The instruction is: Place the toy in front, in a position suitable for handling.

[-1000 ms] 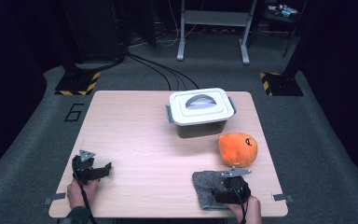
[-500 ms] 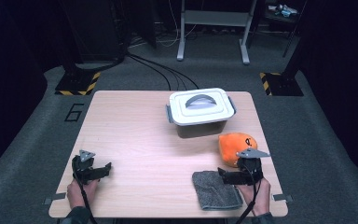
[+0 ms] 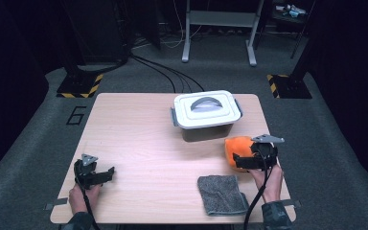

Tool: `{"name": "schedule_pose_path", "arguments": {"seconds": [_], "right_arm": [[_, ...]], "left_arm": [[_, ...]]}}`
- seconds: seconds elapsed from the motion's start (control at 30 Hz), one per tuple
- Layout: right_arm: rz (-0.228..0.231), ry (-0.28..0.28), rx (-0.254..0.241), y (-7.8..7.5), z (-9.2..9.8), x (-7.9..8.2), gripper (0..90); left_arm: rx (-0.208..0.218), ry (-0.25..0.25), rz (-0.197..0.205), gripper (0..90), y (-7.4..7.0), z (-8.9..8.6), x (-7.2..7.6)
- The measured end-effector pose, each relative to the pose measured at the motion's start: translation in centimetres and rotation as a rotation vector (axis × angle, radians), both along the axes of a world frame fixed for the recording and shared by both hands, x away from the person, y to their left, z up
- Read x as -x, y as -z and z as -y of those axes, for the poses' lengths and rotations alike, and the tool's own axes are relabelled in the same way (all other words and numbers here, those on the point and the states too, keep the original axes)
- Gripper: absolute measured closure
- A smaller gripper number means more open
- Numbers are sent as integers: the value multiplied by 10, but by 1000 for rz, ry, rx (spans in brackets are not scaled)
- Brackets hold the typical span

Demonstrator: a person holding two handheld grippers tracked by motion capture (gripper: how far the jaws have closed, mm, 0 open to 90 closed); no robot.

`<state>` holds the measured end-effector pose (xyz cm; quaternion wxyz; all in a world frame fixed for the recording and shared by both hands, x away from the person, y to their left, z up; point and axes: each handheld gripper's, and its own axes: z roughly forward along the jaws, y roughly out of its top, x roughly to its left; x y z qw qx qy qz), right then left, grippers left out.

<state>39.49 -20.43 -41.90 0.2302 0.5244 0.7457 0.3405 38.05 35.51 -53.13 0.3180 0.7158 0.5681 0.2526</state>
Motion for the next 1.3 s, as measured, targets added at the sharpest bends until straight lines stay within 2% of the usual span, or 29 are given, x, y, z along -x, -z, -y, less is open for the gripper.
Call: {"name": "schedule_pose_path", "arguments": {"seconds": [0.13,0.17,0.27,0.37,0.5,0.67,0.77,0.9,1.2,1.3], "right_arm": [[-25,42,33,7,4,-15,0],[-46,59,38,9,5,-19,2],[-81,95,32,19,9,-30,29],[-73,96,44,24,11,-33,118],[-89,113,42,31,11,-32,223],[-99,102,25,40,10,-31,483],[-90,98,30,39,8,-29,583],[-66,101,16,37,9,-26,649],[-17,104,2,22,6,-18,671],[6,83,3,14,2,-14,671]], "left_arm": [[0,0,0,115,0,0,0],[0,0,0,115,0,0,0],[0,1,0,115,0,0,0],[1,1,0,115,0,0,0],[1,0,2,115,0,0,0],[1,-2,5,115,0,0,0],[0,1,0,115,0,0,0],[0,1,-1,115,0,0,0],[1,-2,4,115,0,0,0],[1,-2,5,115,0,0,0]]}}
